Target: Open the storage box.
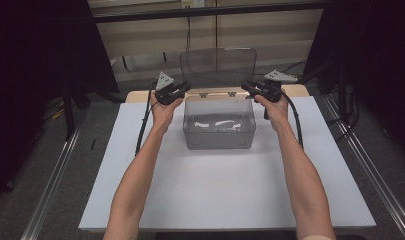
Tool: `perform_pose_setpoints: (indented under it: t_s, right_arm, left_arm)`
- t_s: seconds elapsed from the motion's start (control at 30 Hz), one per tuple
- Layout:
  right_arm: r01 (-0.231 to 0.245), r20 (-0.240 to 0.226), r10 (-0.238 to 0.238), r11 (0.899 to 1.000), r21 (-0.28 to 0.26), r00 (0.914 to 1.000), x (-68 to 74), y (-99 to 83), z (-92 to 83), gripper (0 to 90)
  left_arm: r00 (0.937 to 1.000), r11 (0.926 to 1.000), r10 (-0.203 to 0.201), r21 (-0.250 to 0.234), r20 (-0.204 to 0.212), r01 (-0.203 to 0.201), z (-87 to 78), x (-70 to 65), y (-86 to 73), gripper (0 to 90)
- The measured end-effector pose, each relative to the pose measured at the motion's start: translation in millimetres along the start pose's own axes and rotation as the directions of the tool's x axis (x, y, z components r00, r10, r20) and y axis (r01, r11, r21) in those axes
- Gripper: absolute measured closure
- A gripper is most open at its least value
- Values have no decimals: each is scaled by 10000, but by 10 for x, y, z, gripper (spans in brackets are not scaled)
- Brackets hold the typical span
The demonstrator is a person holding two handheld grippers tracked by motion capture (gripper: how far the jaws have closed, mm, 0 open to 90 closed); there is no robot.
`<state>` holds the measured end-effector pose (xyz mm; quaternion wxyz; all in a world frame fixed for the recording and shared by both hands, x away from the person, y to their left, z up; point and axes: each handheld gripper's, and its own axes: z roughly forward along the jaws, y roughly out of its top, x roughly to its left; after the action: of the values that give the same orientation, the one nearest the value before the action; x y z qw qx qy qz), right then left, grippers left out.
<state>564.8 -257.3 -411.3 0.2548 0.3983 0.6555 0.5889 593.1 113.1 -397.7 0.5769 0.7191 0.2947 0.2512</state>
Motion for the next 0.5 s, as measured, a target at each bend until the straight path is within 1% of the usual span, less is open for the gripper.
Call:
perform_pose_setpoints:
  t_s: [0.07,0.1,0.13,0.17,0.23,0.27,0.3,0.33,0.37,0.4,0.47,0.5]
  right_arm:
    - [9,32,-9,10000,-18,10000,-5,3,6,677]
    - [-51,42,51,10000,-18,10000,-4,3,8,679]
    - [-74,52,74,10000,-38,10000,-6,2,13,682]
    - [-85,87,86,10000,-50,9999,-7,2,17,686]
    - [-112,140,112,9999,-59,9998,-14,-3,22,696]
    - [-152,169,153,9999,-79,9997,-18,-5,26,702]
    - [-142,157,144,9998,-111,9998,-22,-9,29,707]
    - [-207,169,208,9998,-65,9996,-23,-11,26,709]
    - [-280,145,281,9995,-109,9995,-26,-15,31,709]
    - [-297,151,299,9995,-117,9994,-30,-18,34,708]
    - [-392,123,394,9991,-176,9991,-37,-24,41,709]
    - [-421,111,423,9990,-167,9990,-42,-29,41,708]
  left_arm:
    - [9999,9999,-161,0,9,161,7,10,-10,763]
    - [9999,9999,-118,44,36,118,8,27,-17,764]
    - [9995,9995,-310,-24,39,310,17,27,-29,763]
    - [9996,9996,-286,60,46,285,15,36,-38,760]
    - [9989,9988,-472,113,51,471,28,35,-60,754]
    - [9991,9990,-416,165,8,416,27,45,-69,746]
    - [9984,9983,-558,178,42,557,36,40,-81,744]
    - [9990,9987,-456,231,-1,456,38,45,-85,745]
    - [9989,9987,-458,217,-48,459,40,46,-87,744]
    - [9984,9983,-557,187,34,556,48,49,-95,744]
    - [9978,9975,-667,241,69,665,60,59,-116,744]
    - [9983,9979,-582,298,35,581,61,63,-121,744]
